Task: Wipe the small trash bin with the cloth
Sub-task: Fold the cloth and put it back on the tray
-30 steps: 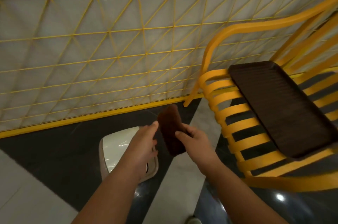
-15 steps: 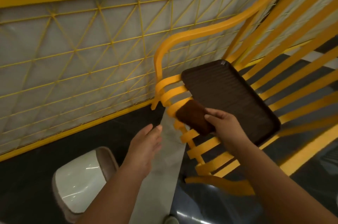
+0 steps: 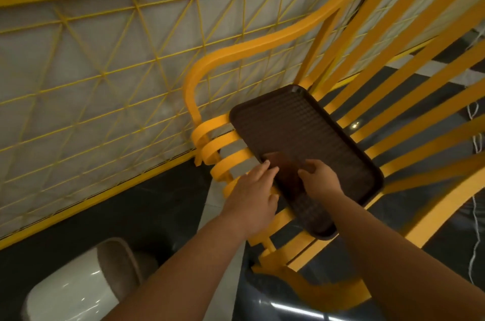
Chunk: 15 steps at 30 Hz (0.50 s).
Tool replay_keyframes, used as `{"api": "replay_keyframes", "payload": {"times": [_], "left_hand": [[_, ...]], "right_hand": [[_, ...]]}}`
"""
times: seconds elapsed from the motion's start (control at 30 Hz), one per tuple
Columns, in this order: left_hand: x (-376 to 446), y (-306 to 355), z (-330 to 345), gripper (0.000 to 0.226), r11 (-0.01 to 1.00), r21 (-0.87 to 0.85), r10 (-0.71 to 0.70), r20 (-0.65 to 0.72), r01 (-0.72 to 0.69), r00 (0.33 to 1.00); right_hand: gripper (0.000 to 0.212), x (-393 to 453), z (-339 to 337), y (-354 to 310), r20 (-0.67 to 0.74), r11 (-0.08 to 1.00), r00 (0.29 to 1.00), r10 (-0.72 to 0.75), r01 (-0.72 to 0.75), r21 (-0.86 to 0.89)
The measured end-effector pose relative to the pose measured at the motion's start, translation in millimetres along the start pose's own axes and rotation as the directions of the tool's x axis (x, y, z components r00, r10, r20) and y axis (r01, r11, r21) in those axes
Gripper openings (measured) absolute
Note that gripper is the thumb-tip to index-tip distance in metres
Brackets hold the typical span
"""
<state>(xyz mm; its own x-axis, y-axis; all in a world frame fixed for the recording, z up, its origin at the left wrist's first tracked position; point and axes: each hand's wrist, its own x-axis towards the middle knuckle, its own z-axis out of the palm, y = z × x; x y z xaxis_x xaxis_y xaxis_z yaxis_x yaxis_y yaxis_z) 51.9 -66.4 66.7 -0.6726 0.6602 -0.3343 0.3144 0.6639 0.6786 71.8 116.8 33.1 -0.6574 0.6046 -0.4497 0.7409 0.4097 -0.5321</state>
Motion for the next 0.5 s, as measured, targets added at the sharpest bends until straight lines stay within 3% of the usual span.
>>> {"api": "replay_keyframes", "payload": {"times": [0.07, 0.13, 0.23, 0.33, 0.4, 0.5], "left_hand": [[18.8, 0.8, 12.9, 0.063, 0.97, 0.238, 0.037, 0.068, -0.052, 0.997], [32.5, 2.5, 23.0, 0.067, 0.921, 0.381, 0.048, 0.107, -0.085, 0.993], [48.4, 1.3, 33.2, 0.066, 0.845, 0.525, 0.013, 0.165, -0.099, 0.986], [53.1, -4.8, 40.4, 0.063, 0.768, 0.633, -0.084, 0.249, -0.097, 0.965], [50.2, -12.8, 43.9, 0.063, 0.752, 0.653, -0.13, 0.275, -0.086, 0.953], [38.0, -26.8, 46.6, 0.064, 0.788, 0.613, -0.133, 0.273, -0.066, 0.953]], "right_hand": [[0.041, -1.8, 4.5, 10.1, -0.061, 0.974, 0.992, -0.109, 0.094, -0.207], [0.036, -3.8, 7.2, 16.7, -0.045, 0.919, 0.961, -0.273, 0.246, -0.309], [0.037, -1.3, 13.4, 29.2, 0.179, 0.807, 0.897, -0.404, 0.442, -0.392], [0.046, 3.8, 24.4, 40.5, 0.415, 0.695, 0.881, -0.228, 0.446, -0.564], [0.053, 5.0, 28.5, 40.2, 0.438, 0.679, 0.889, -0.137, 0.406, -0.612], [0.055, 5.2, 31.2, 36.7, 0.429, 0.689, 0.896, -0.116, 0.384, -0.615]]}}
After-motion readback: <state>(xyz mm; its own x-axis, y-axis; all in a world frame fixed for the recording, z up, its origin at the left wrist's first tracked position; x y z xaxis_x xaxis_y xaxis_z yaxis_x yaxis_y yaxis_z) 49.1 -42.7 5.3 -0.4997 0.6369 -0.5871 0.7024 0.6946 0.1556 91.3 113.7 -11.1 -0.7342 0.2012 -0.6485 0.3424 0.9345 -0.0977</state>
